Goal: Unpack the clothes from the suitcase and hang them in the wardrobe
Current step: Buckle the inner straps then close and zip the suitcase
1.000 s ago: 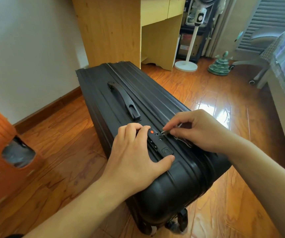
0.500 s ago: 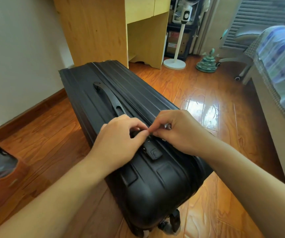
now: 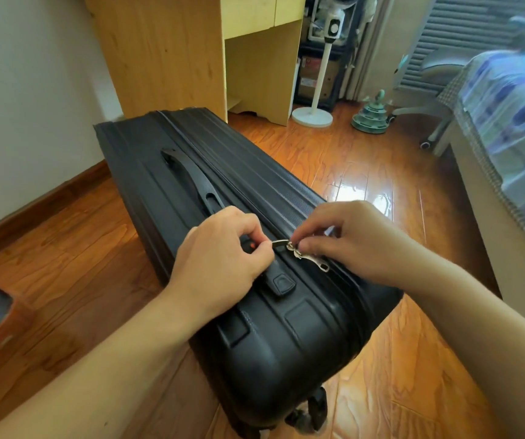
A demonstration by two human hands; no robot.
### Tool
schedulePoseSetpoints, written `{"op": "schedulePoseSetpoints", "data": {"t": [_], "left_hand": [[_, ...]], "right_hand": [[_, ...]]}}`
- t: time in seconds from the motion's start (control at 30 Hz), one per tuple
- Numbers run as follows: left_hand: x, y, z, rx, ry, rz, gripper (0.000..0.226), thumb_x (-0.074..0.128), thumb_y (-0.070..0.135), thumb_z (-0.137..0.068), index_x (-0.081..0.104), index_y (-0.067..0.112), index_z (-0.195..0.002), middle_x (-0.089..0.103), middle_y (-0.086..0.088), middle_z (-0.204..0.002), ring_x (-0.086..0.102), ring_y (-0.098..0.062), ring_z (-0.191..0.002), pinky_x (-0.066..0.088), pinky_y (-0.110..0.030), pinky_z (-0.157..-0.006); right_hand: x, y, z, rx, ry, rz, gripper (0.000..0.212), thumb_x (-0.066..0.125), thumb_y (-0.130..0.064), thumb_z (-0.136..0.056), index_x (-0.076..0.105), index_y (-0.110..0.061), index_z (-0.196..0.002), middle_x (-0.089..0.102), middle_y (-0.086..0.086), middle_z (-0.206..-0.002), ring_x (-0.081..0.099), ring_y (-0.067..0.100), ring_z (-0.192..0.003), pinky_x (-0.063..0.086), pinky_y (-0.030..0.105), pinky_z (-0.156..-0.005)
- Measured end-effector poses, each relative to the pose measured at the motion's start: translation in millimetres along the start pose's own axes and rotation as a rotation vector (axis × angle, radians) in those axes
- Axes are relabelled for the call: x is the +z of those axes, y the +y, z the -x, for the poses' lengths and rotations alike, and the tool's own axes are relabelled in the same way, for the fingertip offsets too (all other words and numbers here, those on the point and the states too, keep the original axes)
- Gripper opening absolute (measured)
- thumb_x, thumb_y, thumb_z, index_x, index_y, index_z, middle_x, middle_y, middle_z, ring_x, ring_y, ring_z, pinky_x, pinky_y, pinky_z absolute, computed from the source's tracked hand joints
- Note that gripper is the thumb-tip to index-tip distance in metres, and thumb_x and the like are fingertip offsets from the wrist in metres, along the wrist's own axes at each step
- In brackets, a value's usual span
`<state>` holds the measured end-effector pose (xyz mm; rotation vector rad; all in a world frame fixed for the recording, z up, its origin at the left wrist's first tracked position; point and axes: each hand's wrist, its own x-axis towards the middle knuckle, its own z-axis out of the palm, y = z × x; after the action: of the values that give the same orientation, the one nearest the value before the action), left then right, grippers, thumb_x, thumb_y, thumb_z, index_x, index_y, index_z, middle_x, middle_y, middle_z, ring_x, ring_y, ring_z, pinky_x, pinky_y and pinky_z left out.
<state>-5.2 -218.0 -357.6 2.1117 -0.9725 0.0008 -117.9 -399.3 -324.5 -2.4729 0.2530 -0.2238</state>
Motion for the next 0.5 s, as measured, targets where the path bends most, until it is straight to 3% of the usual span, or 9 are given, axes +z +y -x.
{"op": "schedulePoseSetpoints", "data": {"t": [0.13,0.37,0.5], "left_hand": [[1.0,-2.6,1.3,-0.007,0.003,0.021,0.016,0.064,0.043,-0.080,0.062,0.030,-0.072,0.056,0.012,-0.082,0.053,-0.007,-0.074,0.044,-0.034,-0.070],[0.6,-3.4,2.9,-0.013,0.012,0.011,0.016,0.068,0.035,-0.084,0.062,0.028,-0.071,0.058,0.012,-0.084,0.054,-0.006,-0.081,0.045,-0.034,-0.070],[0.1,-2.8,3.5,-0.008,0.011,0.023,0.017,0.069,0.035,-0.083,0.063,0.028,-0.070,0.060,0.014,-0.086,0.055,-0.005,-0.081,0.048,-0.035,-0.072]], "right_hand": [[2.6,-0.6,-13.4,-0.097,-0.036,0.103,0.017,0.076,-0.026,-0.086,0.077,-0.037,-0.099,0.068,-0.018,-0.084,0.063,-0.001,-0.085,0.042,0.010,-0.072],[13.3,-1.9,-26.9,-0.242,0.036,0.210,0.012,0.074,-0.016,-0.087,0.080,-0.026,-0.087,0.066,-0.013,-0.081,0.062,0.005,-0.076,0.046,0.020,-0.070],[6.6,-6.1,-25.3,-0.161,-0.042,0.169,0.012,0.070,-0.021,-0.091,0.077,-0.031,-0.095,0.064,-0.014,-0.084,0.059,-0.002,-0.080,0.040,0.010,-0.070]]}}
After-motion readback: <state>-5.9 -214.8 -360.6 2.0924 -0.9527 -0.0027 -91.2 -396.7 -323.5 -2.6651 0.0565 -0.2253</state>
